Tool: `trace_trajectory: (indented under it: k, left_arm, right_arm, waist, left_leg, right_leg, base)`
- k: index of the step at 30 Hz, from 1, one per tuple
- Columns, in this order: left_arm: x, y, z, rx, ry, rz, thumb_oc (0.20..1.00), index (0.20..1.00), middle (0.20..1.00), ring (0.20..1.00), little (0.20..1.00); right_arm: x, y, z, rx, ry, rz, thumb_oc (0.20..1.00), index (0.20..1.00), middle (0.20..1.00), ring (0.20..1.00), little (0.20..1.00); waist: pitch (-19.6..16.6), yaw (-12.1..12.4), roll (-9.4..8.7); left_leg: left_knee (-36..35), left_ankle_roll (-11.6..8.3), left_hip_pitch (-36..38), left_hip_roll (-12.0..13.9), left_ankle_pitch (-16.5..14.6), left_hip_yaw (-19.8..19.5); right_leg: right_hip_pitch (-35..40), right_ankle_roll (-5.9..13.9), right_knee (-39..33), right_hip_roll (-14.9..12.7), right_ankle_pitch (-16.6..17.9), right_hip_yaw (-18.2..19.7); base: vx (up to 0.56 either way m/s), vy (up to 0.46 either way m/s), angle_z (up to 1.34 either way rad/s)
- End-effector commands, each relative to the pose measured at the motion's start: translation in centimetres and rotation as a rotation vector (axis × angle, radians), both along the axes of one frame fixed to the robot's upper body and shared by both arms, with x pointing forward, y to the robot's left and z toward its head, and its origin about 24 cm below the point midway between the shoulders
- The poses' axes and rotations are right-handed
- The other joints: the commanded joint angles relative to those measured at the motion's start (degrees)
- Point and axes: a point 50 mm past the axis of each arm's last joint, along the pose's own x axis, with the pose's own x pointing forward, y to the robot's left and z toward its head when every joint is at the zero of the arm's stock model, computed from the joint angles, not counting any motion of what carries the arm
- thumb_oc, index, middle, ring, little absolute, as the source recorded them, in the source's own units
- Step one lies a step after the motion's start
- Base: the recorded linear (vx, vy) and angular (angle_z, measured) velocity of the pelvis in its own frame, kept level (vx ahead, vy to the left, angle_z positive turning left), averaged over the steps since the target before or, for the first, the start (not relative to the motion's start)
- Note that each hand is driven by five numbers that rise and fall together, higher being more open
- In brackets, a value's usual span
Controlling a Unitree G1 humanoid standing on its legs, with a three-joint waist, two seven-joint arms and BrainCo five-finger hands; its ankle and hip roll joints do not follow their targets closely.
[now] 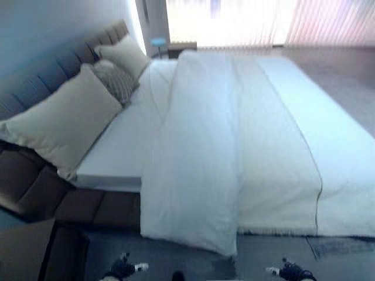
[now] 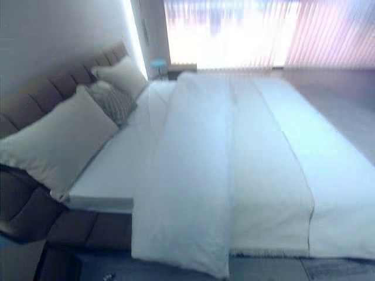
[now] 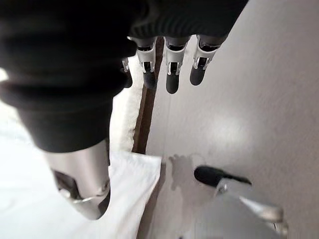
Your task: Make the bed
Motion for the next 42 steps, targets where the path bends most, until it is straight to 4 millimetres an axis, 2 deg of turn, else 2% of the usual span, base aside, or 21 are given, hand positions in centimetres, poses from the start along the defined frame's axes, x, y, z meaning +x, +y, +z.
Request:
trace_trajectory:
  k: [1, 3, 4, 5, 12, 19, 31, 42]
  left_arm:
    - [0.1, 0.1, -0.2, 0.005, 0.048, 0.001, 1.0, 1.0, 1.0, 1.0, 1.0]
    - [-1.9, -0.2, -0.8, -0.009, 0.12, 0.016, 1.0, 1.0, 1.0, 1.0, 1.0]
    - [-1.9, -0.2, -0.8, -0.009, 0.121, 0.016, 1.0, 1.0, 1.0, 1.0, 1.0]
    - [-2.8, -0.4, -1.0, -0.015, 0.153, 0.017, 1.0, 1.0, 1.0, 1.0, 1.0]
    - [-2.8, -1.1, -1.2, -0.055, 0.145, 0.027, 1.0, 1.0, 1.0, 1.0, 1.0]
    - [-2.3, -1.3, -1.1, -0.054, 0.127, 0.011, 1.0, 1.0, 1.0, 1.0, 1.0]
    - [-2.8, -1.7, -1.3, -0.052, 0.154, -0.015, 1.0, 1.0, 1.0, 1.0, 1.0]
    - [-2.9, -1.7, -1.3, -0.052, 0.155, -0.011, 1.0, 1.0, 1.0, 1.0, 1.0]
  right_arm:
    - [0.2, -0.3, 0.0, -0.029, 0.052, 0.074, 1.0, 1.0, 1.0, 1.0, 1.0]
    - [-0.9, -0.1, -0.4, -0.027, 0.111, 0.112, 1.0, 1.0, 1.0, 1.0, 1.0]
    - [-0.9, -0.1, -0.4, -0.027, 0.111, 0.112, 1.0, 1.0, 1.0, 1.0, 1.0]
    - [-1.3, 0.1, -0.5, -0.023, 0.132, 0.126, 1.0, 1.0, 1.0, 1.0, 1.0]
    - [-1.5, 0.5, -0.7, -0.006, 0.138, 0.112, 1.0, 1.0, 1.0, 1.0, 1.0]
    - [-1.3, 1.3, -0.9, 0.004, 0.144, 0.168, 1.0, 1.0, 1.0, 1.0, 1.0]
    - [-2.2, 1.3, -1.1, -0.007, 0.183, 0.192, 1.0, 1.0, 1.0, 1.0, 1.0]
    - [-2.2, 1.5, -1.1, -0.002, 0.181, 0.206, 1.0, 1.0, 1.0, 1.0, 1.0]
  waist:
    - [0.11, 0.4, -2.27]
    - [-1.56, 0.84, -2.5]
    - [-1.57, 0.84, -2.5]
    - [-2.2, 1.09, -2.67]
    - [-2.54, 1.51, -2.94]
    - [-2.71, 1.71, -3.16]
    - [-2.61, 1.19, -3.15]
    - [-2.37, 1.29, -3.33]
  left_leg:
    - [1.73, 0.47, 1.77, -4.61, -5.37, 1.67]
    - [0.12, 0.45, 3.07, -4.49, -5.13, 1.94]
    - [0.12, 0.45, 3.08, -4.49, -5.13, 1.94]
    - [0.12, 0.33, 2.97, -4.39, -5.0, 2.06]
    - [0.12, 0.34, 3.82, -4.28, -5.01, 2.21]
    - [0.12, 0.27, 4.52, -4.07, -5.46, 2.45]
    - [0.12, 0.18, 5.22, -3.95, -6.27, 2.39]
    - [0.12, 0.15, 6.1, -3.77, -6.85, 2.65]
  right_leg:
    - [1.32, 4.01, -4.78, 1.44, 3.3, 1.05]
    - [2.44, 4.06, -6.16, 1.64, 3.6, 1.05]
    - [2.45, 4.06, -6.18, 1.64, 3.61, 1.05]
    - [2.74, 4.16, -6.65, 1.67, 3.86, 0.67]
    - [3.94, 4.16, -7.18, 1.85, 3.98, 0.15]
    - [4.84, 4.23, -8.0, 1.96, 4.03, 0.08]
    - [6.08, 4.27, -8.62, 1.88, 3.68, 0.05]
    - [7.02, 4.29, -8.87, 1.89, 3.44, 0.04]
  base:
    - [0.02, -0.013, -0.03]
    - [0.01, -0.011, 0.04]
    - [-0.02, -0.018, 0.05]
    - [-0.02, -0.015, -0.04]
    - [-0.01, -0.009, 0.0]
    - [0.0, 0.0, 0.0]
    - [0.0, 0.0, 0.0]
    - [0.0, 0.0, 0.0]
